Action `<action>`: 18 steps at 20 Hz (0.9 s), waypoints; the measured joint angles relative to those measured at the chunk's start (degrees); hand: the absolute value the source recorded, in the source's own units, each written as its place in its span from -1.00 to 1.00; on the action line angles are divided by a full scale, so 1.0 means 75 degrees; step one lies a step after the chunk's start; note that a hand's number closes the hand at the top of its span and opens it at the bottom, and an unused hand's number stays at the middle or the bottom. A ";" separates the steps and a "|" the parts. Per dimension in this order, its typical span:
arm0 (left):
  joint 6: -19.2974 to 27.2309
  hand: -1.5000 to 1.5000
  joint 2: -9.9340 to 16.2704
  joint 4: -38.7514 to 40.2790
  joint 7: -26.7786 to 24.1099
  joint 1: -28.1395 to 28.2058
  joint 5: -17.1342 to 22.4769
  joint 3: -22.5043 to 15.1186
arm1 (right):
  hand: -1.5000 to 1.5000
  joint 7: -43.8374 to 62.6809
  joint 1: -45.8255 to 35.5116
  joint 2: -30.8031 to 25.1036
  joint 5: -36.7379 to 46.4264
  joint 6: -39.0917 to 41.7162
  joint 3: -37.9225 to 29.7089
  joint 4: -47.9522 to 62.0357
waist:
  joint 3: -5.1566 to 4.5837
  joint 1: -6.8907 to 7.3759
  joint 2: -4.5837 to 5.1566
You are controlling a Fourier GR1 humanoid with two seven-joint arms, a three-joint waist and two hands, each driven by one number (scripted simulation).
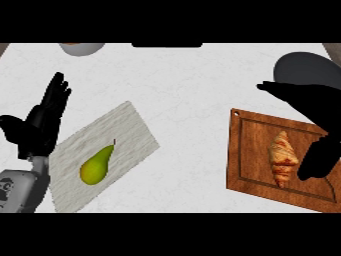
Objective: Pick the croissant from the cutting board and place it in the pan
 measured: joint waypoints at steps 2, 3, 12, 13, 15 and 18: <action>-0.0103 0.00 -0.0008 0.0096 -0.0067 0.0005 -0.0018 0.0104 | -1.00 0.0051 0.0044 0.0242 0.0382 -0.0040 0.0049 0.0116 | 0.0000 0.0004 0.0003; -0.0139 0.00 -0.0013 0.0091 -0.0078 0.0017 -0.0036 0.0137 | -1.00 0.0012 0.0114 0.0208 0.0525 -0.0011 -0.0029 0.0101 | 0.0001 0.0000 0.0003; -0.0283 0.00 -0.0174 0.0000 0.0192 -0.0113 -0.0243 0.0322 | -1.00 -0.0890 0.0398 0.0448 0.1690 0.0367 -0.0181 0.1183 | 0.0003 0.0009 0.0009; -0.0312 0.00 -0.0187 0.0014 0.0176 -0.0102 -0.0279 0.0359 | -1.00 -0.0934 0.0492 0.0494 0.1724 0.0456 -0.0238 0.1162 | 0.0003 0.0002 0.0007; -0.0394 0.00 -0.0193 0.0032 0.0148 -0.0073 -0.0293 0.0452 | -1.00 -0.1096 0.0609 0.0617 0.1960 0.0532 -0.0179 0.1263 | 0.0002 0.0002 0.0006; -0.0464 0.00 -0.0252 -0.0036 0.0153 -0.0027 -0.0347 0.0511 | -1.00 -0.1406 0.0804 0.0686 0.2212 0.0710 -0.0160 0.1336 | 0.0001 -0.0001 0.0004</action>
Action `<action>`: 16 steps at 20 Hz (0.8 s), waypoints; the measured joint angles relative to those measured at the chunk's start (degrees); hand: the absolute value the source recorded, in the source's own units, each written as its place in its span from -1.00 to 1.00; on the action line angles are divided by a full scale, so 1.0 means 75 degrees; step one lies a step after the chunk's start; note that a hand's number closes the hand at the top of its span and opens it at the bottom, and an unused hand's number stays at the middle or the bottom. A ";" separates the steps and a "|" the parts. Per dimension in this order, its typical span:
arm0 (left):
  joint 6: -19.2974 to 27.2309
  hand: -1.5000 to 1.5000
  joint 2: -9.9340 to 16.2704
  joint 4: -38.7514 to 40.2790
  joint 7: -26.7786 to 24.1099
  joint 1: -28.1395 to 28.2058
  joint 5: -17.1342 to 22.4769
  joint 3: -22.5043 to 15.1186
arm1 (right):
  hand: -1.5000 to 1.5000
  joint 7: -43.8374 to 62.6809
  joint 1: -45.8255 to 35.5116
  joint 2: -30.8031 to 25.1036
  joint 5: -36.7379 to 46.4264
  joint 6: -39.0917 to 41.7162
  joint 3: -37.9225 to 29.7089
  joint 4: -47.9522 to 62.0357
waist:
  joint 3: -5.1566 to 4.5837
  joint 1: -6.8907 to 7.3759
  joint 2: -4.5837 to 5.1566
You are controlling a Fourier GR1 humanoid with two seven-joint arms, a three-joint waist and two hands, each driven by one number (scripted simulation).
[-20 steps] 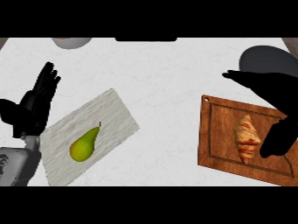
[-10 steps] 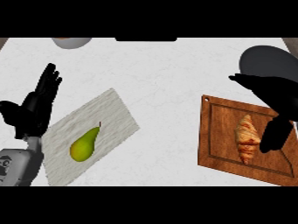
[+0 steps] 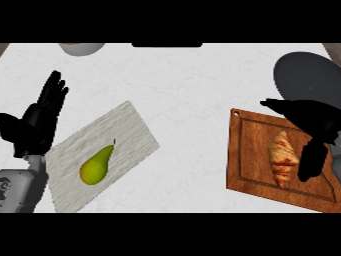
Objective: Pick the croissant from the cutting board and place it in the pan
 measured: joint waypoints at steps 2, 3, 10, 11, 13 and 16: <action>0.0025 0.00 -0.0077 0.0048 0.0049 -0.0087 -0.0097 0.0020 | -1.00 0.0071 0.0087 0.0174 0.0175 0.0114 0.0048 -0.0074 | 0.0001 -0.0007 -0.0001; -0.0020 0.00 -0.0089 0.0104 0.0014 -0.0087 -0.0104 0.0078 | -1.00 0.0057 0.0209 0.0228 0.0280 0.0142 0.0053 -0.0149 | 0.0001 -0.0012 -0.0002; -0.0131 0.00 -0.0194 -0.0207 0.0186 0.0039 -0.0196 0.0161 | -1.00 -0.0264 0.0011 0.0438 0.1229 0.0316 0.0331 0.0461 | 0.0001 0.0019 -0.0001; -0.0118 0.00 -0.0212 -0.0328 0.0243 0.0103 -0.0230 0.0134 | -1.00 -0.0269 -0.0053 0.0444 0.1382 0.0347 0.0407 0.0568 | 0.0002 0.0029 -0.0001; -0.0189 0.00 -0.0215 -0.0192 0.0152 0.0060 -0.0227 0.0218 | -1.00 -0.0299 0.0020 0.0427 0.1688 0.0375 0.0567 0.0584 | 0.0001 0.0014 0.0000; -0.0275 0.00 -0.0234 -0.0278 0.0136 0.0178 -0.0253 0.0270 | -1.00 -0.0311 -0.0047 0.0512 0.2021 0.0543 0.0677 0.0720 | 0.0001 0.0017 -0.0001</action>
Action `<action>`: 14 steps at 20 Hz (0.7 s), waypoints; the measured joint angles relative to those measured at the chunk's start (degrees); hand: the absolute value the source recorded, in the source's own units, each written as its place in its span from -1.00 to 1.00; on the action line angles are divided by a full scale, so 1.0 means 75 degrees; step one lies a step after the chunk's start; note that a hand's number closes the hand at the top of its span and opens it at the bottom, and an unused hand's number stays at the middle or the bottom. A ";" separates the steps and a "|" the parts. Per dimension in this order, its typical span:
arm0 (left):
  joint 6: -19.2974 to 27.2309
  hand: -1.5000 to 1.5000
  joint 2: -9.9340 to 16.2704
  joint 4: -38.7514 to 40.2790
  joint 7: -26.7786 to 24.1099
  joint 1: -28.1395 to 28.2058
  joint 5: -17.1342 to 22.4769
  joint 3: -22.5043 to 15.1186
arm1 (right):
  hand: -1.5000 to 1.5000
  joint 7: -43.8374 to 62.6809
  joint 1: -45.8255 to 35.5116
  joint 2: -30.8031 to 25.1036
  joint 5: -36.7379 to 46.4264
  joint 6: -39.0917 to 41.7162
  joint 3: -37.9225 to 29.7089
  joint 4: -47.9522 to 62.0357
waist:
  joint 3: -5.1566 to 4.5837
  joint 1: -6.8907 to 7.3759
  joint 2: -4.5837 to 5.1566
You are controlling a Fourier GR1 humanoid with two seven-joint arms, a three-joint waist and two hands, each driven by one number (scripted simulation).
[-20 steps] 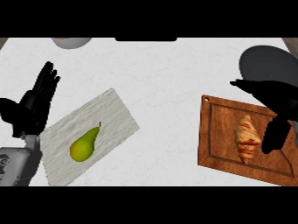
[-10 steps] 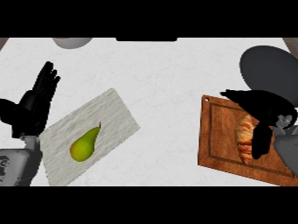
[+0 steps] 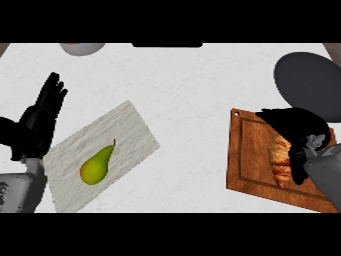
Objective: Pick the croissant from the cutting board and place it in the pan
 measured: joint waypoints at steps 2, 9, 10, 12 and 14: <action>0.0030 0.00 -0.0104 0.0056 -0.0035 -0.0021 -0.0096 -0.0026 | -1.00 -0.0144 -0.0103 0.0012 0.0224 0.0056 -0.0010 0.0262 | -0.0001 0.0000 0.0003; -0.0135 0.00 -0.0136 0.0105 0.0039 -0.0172 -0.0184 0.0214 | -1.00 -0.0544 0.0102 0.0316 0.0945 -0.0027 -0.0089 0.0707 | -0.0001 -0.0008 0.0002; -0.0168 0.00 -0.0130 0.0182 0.0027 -0.0234 -0.0201 0.0261 | -1.00 -0.0556 0.0086 0.0409 0.1071 -0.0040 -0.0087 0.0793 | 0.0000 -0.0010 0.0003; -0.0100 0.00 -0.0213 0.0089 0.0122 -0.0240 -0.0325 0.0204 | -1.00 -0.0559 0.0216 0.0509 0.1288 -0.0036 -0.0014 0.0763 | -0.0001 -0.0015 0.0000; -0.0220 0.00 -0.0175 0.0135 0.0064 -0.0212 -0.0278 0.0324 | -1.00 -0.0636 0.0315 0.0484 0.1442 0.0059 -0.0045 0.0684 | 0.0000 -0.0023 -0.0001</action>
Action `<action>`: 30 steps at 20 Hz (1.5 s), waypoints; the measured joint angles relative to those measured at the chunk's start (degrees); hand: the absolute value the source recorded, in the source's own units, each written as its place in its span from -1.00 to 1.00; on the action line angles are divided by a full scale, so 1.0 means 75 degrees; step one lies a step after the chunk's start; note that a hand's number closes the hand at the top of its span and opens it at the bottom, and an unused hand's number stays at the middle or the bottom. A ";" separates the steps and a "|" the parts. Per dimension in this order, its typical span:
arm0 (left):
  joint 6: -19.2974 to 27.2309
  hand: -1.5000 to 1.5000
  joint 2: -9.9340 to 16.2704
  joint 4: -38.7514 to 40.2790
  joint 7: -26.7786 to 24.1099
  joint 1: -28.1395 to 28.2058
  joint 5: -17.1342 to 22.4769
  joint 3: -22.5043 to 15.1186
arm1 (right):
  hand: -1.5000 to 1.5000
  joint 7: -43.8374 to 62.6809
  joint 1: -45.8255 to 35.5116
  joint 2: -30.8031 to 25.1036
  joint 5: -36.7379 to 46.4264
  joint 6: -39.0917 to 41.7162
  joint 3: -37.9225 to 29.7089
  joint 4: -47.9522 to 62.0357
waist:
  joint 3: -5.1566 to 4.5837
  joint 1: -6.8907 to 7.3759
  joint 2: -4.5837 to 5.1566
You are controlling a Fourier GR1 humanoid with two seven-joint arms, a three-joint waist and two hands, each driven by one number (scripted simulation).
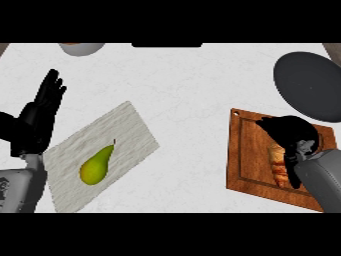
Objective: Pick the croissant from the cutting board and place it in the pan
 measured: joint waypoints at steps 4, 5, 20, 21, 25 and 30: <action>-0.0099 0.00 -0.0049 -0.0024 -0.0097 0.0106 -0.0069 0.0041 | -1.00 -0.0325 -0.0153 0.0160 0.0377 -0.0094 -0.0023 0.0664 | -0.0001 0.0017 0.0003; -0.0107 0.00 -0.0061 0.0002 -0.0002 -0.0014 -0.0067 0.0055 | -1.00 -0.0390 -0.0147 0.0173 0.0448 -0.0098 -0.0042 0.0758 | -0.0001 0.0013 0.0004; -0.0244 0.00 -0.0259 -0.0177 -0.0049 0.0245 -0.0198 0.0114 | 1.00 -0.1733 0.0158 -0.0011 0.1158 -0.0385 0.0073 0.0667 | -0.0067 0.0022 -0.0066; -0.0284 0.00 -0.0215 -0.0167 -0.0009 0.0205 -0.0174 0.0166 | 1.00 -0.1825 0.0216 -0.0030 0.1186 -0.0428 0.0055 0.0637 | -0.0065 0.0021 -0.0064; -0.0244 0.00 -0.0270 -0.0113 -0.0065 0.0190 -0.0178 0.0215 | 1.00 -0.1329 0.0473 0.0750 0.1082 -0.0857 -0.0278 0.0259 | -0.0081 -0.0044 -0.0076; -0.0215 0.00 -0.0254 -0.0208 0.0032 0.0207 -0.0181 0.0244 | 1.00 -0.0360 0.0864 0.2469 0.0932 -0.1834 -0.0384 -0.0541 | -0.0044 -0.0078 -0.0069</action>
